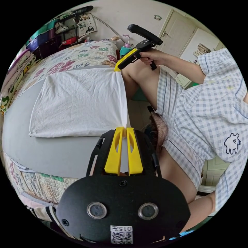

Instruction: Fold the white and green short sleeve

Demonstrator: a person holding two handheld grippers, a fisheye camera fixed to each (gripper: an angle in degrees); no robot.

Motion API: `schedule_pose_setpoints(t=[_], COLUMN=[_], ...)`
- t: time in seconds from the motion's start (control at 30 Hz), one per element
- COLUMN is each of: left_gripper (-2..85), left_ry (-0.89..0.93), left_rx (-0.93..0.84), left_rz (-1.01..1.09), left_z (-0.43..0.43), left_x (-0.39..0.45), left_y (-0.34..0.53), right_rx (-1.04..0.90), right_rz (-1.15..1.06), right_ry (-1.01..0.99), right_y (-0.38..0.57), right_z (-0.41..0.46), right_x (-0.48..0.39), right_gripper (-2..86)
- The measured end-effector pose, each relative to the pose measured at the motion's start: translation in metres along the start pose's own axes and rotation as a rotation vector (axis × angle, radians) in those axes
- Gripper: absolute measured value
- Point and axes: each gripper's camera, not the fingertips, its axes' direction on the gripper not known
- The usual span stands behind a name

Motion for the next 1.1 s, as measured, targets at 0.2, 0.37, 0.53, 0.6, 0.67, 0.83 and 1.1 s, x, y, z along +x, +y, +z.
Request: schedule_pose_setpoints(t=[0.2, 0.37, 0.53, 0.6, 0.67, 0.83, 1.1], left_gripper=[6.2, 7.5, 11.3, 12.3, 13.3, 14.1, 13.5], left_ry=[0.060, -0.189, -0.273, -0.258, -0.228, -0.181, -0.203], left_rx=[0.116, 0.371, 0.473, 0.503, 0.524, 0.520, 0.508], left_rz=[-0.054, -0.385, -0.772, -0.847, -0.922, -1.014, -0.995], left_z=[-0.044, -0.108, -0.109, -0.102, -0.096, -0.084, -0.087], left_x=[-0.022, -0.074, -0.152, -0.174, -0.195, -0.237, -0.260], left_y=[0.040, 0.104, 0.156, 0.168, 0.180, 0.197, 0.203], right_rx=[-0.028, 0.127, 0.214, 0.226, 0.213, 0.158, 0.109], right_rz=[0.038, 0.014, 0.000, -0.007, -0.010, 0.011, 0.049], right_ry=[-0.125, -0.213, -0.282, -0.301, -0.317, -0.306, -0.313], right_y=[0.007, 0.002, -0.038, -0.052, -0.067, -0.103, -0.138], right_z=[-0.060, -0.133, -0.174, -0.181, -0.183, -0.186, -0.190], right_x=[0.004, 0.008, 0.000, -0.007, -0.012, -0.020, -0.025], right_gripper=[6.2, 5.5, 8.0, 9.1, 10.1, 11.9, 13.0])
